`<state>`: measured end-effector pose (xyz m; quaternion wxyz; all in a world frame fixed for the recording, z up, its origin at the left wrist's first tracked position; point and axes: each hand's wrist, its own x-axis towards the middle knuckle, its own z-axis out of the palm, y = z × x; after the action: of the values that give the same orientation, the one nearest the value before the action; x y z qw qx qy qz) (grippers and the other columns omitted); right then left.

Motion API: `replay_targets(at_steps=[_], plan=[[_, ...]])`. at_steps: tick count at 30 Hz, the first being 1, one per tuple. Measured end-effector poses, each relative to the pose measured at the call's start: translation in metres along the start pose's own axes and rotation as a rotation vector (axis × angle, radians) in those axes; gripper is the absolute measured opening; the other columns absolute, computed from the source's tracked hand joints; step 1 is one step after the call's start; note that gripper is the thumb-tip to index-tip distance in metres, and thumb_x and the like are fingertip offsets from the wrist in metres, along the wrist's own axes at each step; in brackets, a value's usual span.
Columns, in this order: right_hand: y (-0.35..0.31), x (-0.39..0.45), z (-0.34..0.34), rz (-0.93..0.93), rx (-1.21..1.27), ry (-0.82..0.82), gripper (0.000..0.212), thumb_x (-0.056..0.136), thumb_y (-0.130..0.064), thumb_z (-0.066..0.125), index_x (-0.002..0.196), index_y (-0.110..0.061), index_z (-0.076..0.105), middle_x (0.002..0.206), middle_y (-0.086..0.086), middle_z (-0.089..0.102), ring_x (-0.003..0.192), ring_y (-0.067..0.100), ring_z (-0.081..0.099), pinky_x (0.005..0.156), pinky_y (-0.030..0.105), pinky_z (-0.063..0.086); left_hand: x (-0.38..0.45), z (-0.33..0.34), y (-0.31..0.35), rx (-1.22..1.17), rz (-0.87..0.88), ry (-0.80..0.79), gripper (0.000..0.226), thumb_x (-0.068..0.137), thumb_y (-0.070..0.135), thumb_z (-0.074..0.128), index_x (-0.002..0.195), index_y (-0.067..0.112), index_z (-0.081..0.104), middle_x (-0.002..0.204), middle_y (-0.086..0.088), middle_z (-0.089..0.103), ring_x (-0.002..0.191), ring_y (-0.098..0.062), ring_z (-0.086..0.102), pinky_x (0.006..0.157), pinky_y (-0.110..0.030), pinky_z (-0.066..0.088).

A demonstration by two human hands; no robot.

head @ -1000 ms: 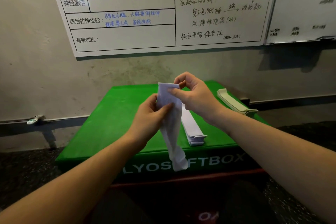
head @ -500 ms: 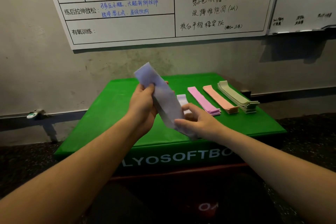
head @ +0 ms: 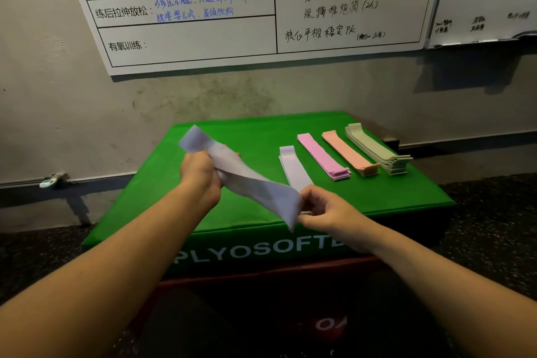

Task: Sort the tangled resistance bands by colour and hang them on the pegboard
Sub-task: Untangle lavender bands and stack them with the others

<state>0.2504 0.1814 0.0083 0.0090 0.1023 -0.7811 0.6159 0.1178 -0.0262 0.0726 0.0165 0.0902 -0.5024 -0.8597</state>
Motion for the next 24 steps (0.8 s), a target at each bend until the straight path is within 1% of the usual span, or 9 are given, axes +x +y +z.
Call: replay_targets(at_steps=[3, 5, 9, 11, 13, 16, 18, 20, 24], plan=[[0.002, 0.002, 0.003, -0.023, 0.004, 0.241, 0.015, 0.084, 0.002, 0.073, 0.086, -0.002, 0.058, 0.093, 0.027, 0.068, 0.088, 0.041, 0.067, 0.082, 0.044, 0.059, 0.005, -0.005, -0.007, 0.049, -0.006, -0.003, 0.039, 0.094, -0.002, 0.036, 0.13, -0.001, 0.051, 0.105, -0.016, 0.065, 0.077, -0.024, 0.066, 0.05, -0.03, 0.056], [0.0, 0.002, 0.003, -0.017, 0.092, 0.42, 0.019, 0.086, 0.005, 0.069, 0.081, -0.003, 0.052, 0.092, 0.026, 0.064, 0.081, 0.035, 0.07, 0.067, 0.037, 0.062, 0.001, -0.006, -0.011, 0.091, 0.021, -0.018, 0.031, 0.095, 0.0, 0.04, 0.12, 0.011, 0.054, 0.096, -0.006, 0.065, 0.076, -0.019, 0.063, 0.052, -0.027, 0.053], [0.0, -0.001, -0.002, -0.035, -0.072, 0.627, 0.021, 0.089, -0.001, 0.066, 0.089, -0.004, 0.045, 0.091, 0.015, 0.059, 0.058, 0.016, 0.069, 0.043, 0.023, 0.05, -0.007, -0.002, -0.015, 0.162, 0.062, -0.067, 0.025, 0.098, 0.004, 0.037, 0.113, 0.02, 0.049, 0.093, -0.001, 0.062, 0.081, -0.018, 0.062, 0.061, -0.035, 0.054], [0.0, -0.003, -0.003, -0.044, -0.109, 0.586, 0.023, 0.089, 0.001, 0.064, 0.094, -0.01, 0.045, 0.09, 0.01, 0.061, 0.063, 0.018, 0.069, 0.047, 0.025, 0.053, -0.006, 0.0, -0.015, 0.175, 0.06, -0.083, 0.025, 0.098, 0.004, 0.036, 0.113, 0.019, 0.049, 0.092, -0.002, 0.062, 0.08, -0.018, 0.063, 0.062, -0.036, 0.054], [0.001, -0.005, -0.003, -0.057, -0.065, 0.482, 0.027, 0.088, 0.006, 0.062, 0.097, -0.014, 0.046, 0.101, 0.0, 0.061, 0.076, 0.022, 0.072, 0.056, 0.03, 0.059, -0.004, 0.003, -0.014, 0.192, 0.053, -0.098, 0.024, 0.098, 0.002, 0.037, 0.111, 0.018, 0.048, 0.094, -0.004, 0.063, 0.083, -0.019, 0.063, 0.066, -0.038, 0.056], [0.0, -0.007, -0.007, -0.105, -0.022, 0.349, 0.028, 0.087, 0.01, 0.061, 0.096, -0.014, 0.052, 0.105, 0.007, 0.064, 0.079, 0.013, 0.072, 0.062, 0.023, 0.057, 0.003, 0.007, -0.013, 0.208, 0.036, -0.111, 0.021, 0.1, 0.002, 0.036, 0.101, 0.019, 0.049, 0.097, -0.007, 0.065, 0.086, -0.022, 0.063, 0.073, -0.042, 0.057], [-0.001, -0.009, -0.01, -0.106, -0.014, 0.295, 0.026, 0.089, 0.004, 0.064, 0.104, -0.017, 0.059, 0.1, 0.011, 0.067, 0.079, 0.009, 0.069, 0.065, 0.019, 0.054, 0.009, 0.01, -0.014, 0.205, 0.007, -0.111, 0.021, 0.1, 0.002, 0.036, 0.096, 0.017, 0.05, 0.095, -0.007, 0.066, 0.083, -0.021, 0.063, 0.072, -0.041, 0.057], [0.0, -0.009, -0.013, -0.091, -0.062, 0.264, 0.023, 0.093, -0.01, 0.064, 0.111, -0.024, 0.066, 0.102, 0.009, 0.067, 0.086, 0.013, 0.067, 0.066, 0.019, 0.053, 0.015, 0.015, -0.017, 0.222, -0.017, -0.128, 0.022, 0.099, -0.001, 0.036, 0.096, 0.015, 0.051, 0.095, -0.008, 0.065, 0.082, -0.021, 0.062, 0.07, -0.04, 0.056], [-0.003, -0.005, -0.018, -0.077, -0.13, 0.257, 0.021, 0.089, -0.025, 0.069, 0.11, -0.023, 0.072, 0.109, 0.006, 0.064, 0.096, 0.021, 0.065, 0.07, 0.02, 0.055, 0.028, 0.027, -0.024, 0.226, -0.015, -0.131, 0.025, 0.098, -0.002, 0.037, 0.113, 0.013, 0.051, 0.096, -0.008, 0.067, 0.083, -0.02, 0.063, 0.066, -0.039, 0.056]])
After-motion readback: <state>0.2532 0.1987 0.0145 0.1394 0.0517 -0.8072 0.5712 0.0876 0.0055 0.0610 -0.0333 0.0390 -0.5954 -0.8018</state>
